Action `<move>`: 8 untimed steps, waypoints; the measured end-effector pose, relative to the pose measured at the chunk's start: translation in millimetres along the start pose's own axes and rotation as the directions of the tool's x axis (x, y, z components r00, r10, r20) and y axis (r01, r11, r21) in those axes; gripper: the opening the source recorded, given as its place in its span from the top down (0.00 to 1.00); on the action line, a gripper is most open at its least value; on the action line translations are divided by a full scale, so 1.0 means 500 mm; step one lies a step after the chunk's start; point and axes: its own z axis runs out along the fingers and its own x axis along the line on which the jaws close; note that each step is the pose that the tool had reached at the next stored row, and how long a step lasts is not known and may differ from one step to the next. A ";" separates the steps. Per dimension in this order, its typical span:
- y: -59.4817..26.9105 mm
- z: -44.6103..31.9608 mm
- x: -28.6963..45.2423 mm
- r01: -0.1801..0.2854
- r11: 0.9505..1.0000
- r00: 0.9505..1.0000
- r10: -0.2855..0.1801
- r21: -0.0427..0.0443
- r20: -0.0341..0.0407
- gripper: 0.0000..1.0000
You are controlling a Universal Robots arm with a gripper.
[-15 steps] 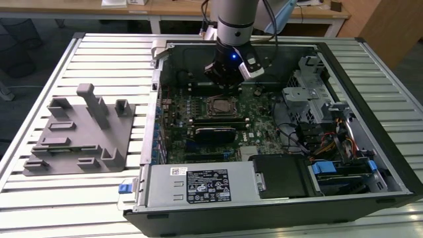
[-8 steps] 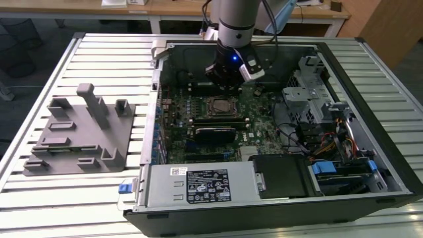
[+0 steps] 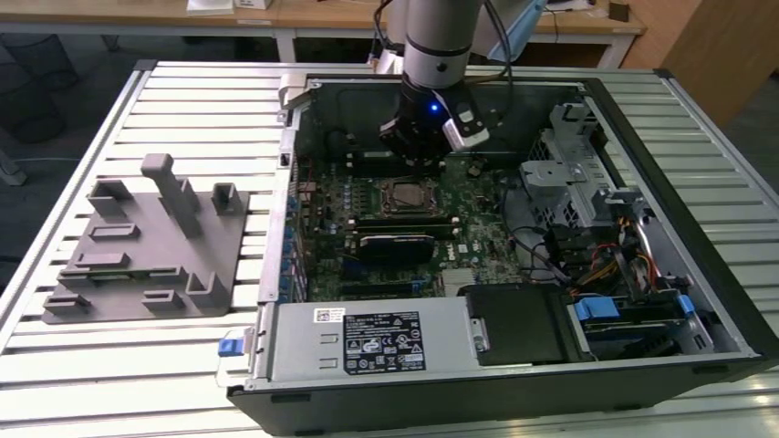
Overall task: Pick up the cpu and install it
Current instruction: 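Install the second cpu locking lever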
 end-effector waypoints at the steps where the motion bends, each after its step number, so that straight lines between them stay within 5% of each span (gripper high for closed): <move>1: 0.000 0.000 0.000 0.000 1.000 1.000 0.000 0.000 0.000 0.89; 8: 0.000 0.004 -0.001 0.000 1.000 1.000 0.000 0.000 -0.001 0.89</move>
